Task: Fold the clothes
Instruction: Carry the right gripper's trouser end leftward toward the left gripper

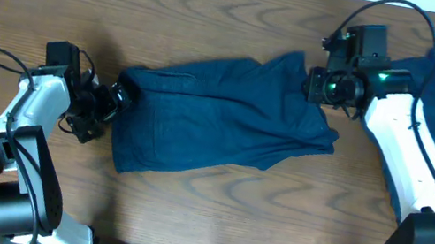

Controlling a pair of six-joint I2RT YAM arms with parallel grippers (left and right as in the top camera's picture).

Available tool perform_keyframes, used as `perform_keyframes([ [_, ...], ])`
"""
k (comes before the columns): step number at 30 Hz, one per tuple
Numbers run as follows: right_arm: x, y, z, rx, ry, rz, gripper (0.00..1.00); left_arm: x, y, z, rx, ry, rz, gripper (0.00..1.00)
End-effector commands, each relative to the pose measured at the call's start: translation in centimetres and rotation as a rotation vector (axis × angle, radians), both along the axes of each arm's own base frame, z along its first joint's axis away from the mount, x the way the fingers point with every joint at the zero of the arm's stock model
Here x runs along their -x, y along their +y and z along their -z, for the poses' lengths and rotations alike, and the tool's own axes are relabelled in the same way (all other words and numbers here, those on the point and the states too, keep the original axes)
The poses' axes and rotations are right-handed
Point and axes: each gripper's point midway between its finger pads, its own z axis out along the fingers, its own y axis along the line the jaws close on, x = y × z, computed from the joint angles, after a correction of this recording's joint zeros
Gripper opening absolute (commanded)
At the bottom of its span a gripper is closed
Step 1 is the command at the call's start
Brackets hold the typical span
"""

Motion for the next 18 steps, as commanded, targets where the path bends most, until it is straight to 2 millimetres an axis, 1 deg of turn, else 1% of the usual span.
perform_keyframes([
  [1, 0.5, 2.9, -0.4, -0.018, -0.022, -0.087, 0.29, 1.4, 0.5, 1.5, -0.045, 0.040, 0.016, 0.98],
  [3, 0.7, 4.2, -0.6, -0.019, -0.037, -0.117, 0.29, 1.3, 0.3, 2.0, -0.049, 0.021, 0.024, 0.98],
  [5, 0.8, 5.1, -0.6, -0.007, -0.052, -0.134, 0.29, 1.2, -0.4, 2.4, -0.036, 0.001, 0.038, 0.99],
  [7, 0.9, 5.8, -0.7, 0.009, -0.067, -0.147, 0.30, 1.1, -1.2, 2.7, -0.021, -0.016, 0.062, 0.95],
  [10, 1.3, 6.7, -0.7, 0.016, -0.073, -0.169, 0.31, 1.1, -2.3, 3.2, -0.018, -0.035, 0.097, 0.91],
  [13, 1.7, 7.6, -0.5, 0.016, -0.070, -0.191, 0.32, 0.8, -3.8, 3.4, 0.006, -0.066, 0.135, 0.84],
  [15, 2.0, 8.1, -0.3, 0.017, -0.065, -0.204, 0.32, 0.8, -4.3, 3.5, 0.005, -0.071, 0.154, 0.73],
  [16, 2.0, 8.3, -0.1, 0.018, -0.061, -0.208, 0.32, 0.7, -4.5, 3.5, 0.005, -0.073, 0.160, 0.64],
  [18, 2.2, 8.6, 0.2, 0.021, -0.053, -0.217, 0.32, 0.6, -4.6, 3.5, 0.003, -0.079, 0.165, 0.39],
])
